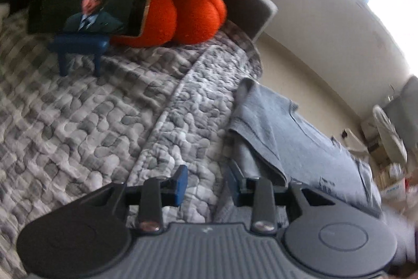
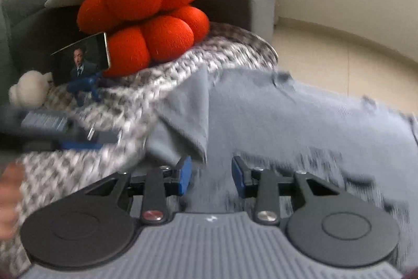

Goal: Fold clothes

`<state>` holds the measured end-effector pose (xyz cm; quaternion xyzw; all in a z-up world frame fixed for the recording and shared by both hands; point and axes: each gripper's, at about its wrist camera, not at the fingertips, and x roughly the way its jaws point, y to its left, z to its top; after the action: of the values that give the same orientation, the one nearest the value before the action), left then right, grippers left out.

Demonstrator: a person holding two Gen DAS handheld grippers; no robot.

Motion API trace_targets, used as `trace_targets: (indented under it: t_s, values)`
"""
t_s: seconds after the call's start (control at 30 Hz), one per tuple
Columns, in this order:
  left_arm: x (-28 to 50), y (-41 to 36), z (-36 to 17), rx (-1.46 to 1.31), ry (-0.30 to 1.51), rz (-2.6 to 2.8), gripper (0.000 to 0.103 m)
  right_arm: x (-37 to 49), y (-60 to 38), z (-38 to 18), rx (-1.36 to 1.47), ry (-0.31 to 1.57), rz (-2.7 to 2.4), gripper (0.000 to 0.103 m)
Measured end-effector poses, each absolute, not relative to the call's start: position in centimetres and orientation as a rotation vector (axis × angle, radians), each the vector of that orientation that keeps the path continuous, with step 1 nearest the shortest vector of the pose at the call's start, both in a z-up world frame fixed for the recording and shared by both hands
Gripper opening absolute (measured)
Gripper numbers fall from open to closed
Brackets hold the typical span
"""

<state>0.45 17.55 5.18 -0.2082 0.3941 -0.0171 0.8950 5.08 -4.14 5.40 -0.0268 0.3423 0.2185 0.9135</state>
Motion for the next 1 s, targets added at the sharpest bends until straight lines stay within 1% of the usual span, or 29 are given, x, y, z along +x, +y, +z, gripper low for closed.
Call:
trace_targets:
  t_s: [0.03,0.17,0.23,0.27,0.3,0.33,0.37,0.57,0.87,1.0]
  values:
    - [0.4,17.2,5.2,-0.404,0.823,-0.050,0.037,6.0,-3.4,5.4,-0.078,0.697,0.467,0.039]
    - [0.1,15.8,5.2,-0.300,0.859,-0.098,0.039,8.2,-0.4,4.7,-0.213,0.704,0.587,0.039]
    - [-0.2,15.3,5.1,-0.261,0.862,-0.127,0.043,8.8,0.5,4.1,-0.273,0.722,0.632,0.039]
    - [-0.3,15.0,5.1,-0.246,0.860,-0.150,0.045,9.2,0.6,3.9,-0.290,0.730,0.637,0.036]
    - [-0.4,14.7,5.0,-0.226,0.860,-0.169,0.049,9.5,0.5,3.9,-0.293,0.735,0.636,0.025]
    - [-0.4,14.4,4.9,-0.203,0.862,-0.183,0.050,10.0,0.3,4.0,-0.287,0.742,0.632,0.018]
    - [-0.5,14.1,4.9,-0.180,0.865,-0.187,0.050,10.4,-0.2,4.3,-0.259,0.749,0.621,0.004]
    - [-0.9,13.3,4.9,-0.104,0.865,-0.183,0.049,11.7,-4.1,5.8,-0.040,0.751,0.559,0.004]
    - [-1.8,11.7,5.3,0.005,0.851,-0.236,0.049,14.0,-8.8,6.1,0.319,0.774,0.448,0.004]
    - [-2.5,10.6,5.6,0.053,0.841,-0.287,0.049,14.5,-10.6,6.4,0.380,0.765,0.390,0.004]
